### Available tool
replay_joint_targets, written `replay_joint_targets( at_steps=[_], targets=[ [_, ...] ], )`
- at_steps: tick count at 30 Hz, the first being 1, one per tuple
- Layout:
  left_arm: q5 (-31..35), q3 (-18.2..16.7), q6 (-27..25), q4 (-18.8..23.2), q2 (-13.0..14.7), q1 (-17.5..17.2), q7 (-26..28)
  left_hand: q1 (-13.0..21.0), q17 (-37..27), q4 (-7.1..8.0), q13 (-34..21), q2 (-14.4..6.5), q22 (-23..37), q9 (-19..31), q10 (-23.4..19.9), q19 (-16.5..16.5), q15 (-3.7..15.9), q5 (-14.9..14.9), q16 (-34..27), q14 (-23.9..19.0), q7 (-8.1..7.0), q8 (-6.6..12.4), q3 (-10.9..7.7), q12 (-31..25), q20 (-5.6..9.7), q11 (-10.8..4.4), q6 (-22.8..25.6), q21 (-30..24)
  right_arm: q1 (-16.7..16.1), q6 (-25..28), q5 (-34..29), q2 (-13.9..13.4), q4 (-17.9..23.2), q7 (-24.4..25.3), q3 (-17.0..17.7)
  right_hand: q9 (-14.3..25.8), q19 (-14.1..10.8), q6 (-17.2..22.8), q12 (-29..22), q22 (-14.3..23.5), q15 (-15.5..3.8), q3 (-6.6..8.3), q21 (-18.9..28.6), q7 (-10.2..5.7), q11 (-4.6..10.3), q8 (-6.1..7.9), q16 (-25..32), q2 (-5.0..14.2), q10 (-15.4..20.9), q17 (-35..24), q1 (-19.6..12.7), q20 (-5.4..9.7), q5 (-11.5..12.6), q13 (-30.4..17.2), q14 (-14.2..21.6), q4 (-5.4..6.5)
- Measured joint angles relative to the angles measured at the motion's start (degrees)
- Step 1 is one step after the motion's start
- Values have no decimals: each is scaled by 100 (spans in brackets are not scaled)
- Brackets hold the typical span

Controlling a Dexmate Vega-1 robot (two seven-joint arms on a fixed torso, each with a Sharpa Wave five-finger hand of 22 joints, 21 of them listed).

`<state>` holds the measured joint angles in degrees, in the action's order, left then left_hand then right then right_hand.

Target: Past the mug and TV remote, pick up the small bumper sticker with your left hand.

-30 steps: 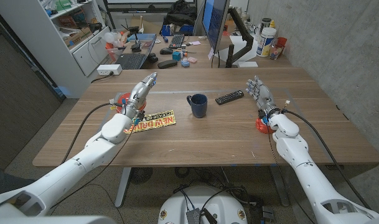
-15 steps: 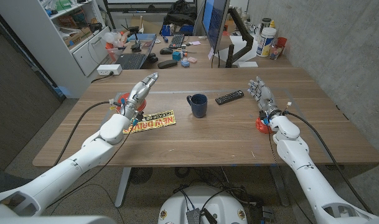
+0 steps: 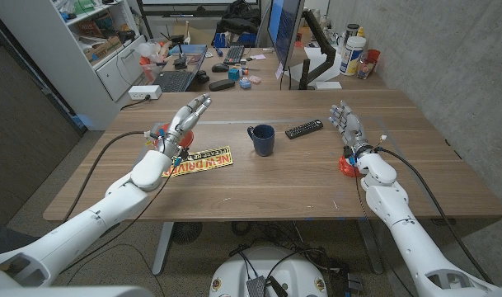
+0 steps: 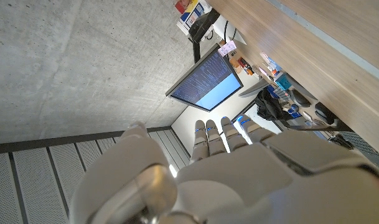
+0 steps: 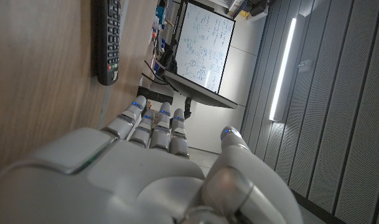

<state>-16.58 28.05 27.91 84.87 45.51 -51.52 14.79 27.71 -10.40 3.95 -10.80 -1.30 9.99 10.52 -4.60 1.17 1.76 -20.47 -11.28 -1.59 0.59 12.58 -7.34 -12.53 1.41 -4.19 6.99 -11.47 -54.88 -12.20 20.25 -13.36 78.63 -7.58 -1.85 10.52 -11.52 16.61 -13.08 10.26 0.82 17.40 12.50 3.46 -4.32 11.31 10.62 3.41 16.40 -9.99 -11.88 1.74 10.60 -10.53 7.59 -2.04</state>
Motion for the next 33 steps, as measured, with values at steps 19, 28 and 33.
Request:
replay_joint_targets(
  at_steps=[19, 28, 33],
  targets=[
    [595, -6, 186, 10, 155, 46, 188, 181, -1, -72, 0, -31, 0, 0, -133, -54, 18, -57, 0, -124, -29, 0, -23, 0, -10, -73, 132, 0, -17, -41, -54, -6, 37, 203, 2, 4, 0, -1, 0, 0, -32, 0, 1, 1, 12, 0, 0, 0, 50, 0, 0, 0, 0, 0, 31, 0],
    [944, 16, 312, -99, 168, 172, 130, 226, -1, -95, 1, -30, 0, 0, -163, -54, 49, -65, 0, -155, -28, 45, -47, -23, -10, -103, 194, 0, -127, -53, -78, -4, 167, 317, 16, 29, 0, -1, 0, 0, -32, -24, -22, 1, 12, 0, 0, 0, 49, 0, 0, 0, 0, 0, 31, -24],
    [1031, 82, 434, -258, 113, 310, 53, 226, -1, -112, 0, -30, 0, 0, -174, -76, 49, -65, 0, -155, -28, 44, -30, -23, -32, -94, 193, 0, -152, -52, -98, -15, 216, 384, 27, 29, 0, -1, 0, 0, -32, -24, -22, 1, 12, 0, 0, 0, 49, 1, 0, 0, 0, 0, 31, -24]
  ],
)
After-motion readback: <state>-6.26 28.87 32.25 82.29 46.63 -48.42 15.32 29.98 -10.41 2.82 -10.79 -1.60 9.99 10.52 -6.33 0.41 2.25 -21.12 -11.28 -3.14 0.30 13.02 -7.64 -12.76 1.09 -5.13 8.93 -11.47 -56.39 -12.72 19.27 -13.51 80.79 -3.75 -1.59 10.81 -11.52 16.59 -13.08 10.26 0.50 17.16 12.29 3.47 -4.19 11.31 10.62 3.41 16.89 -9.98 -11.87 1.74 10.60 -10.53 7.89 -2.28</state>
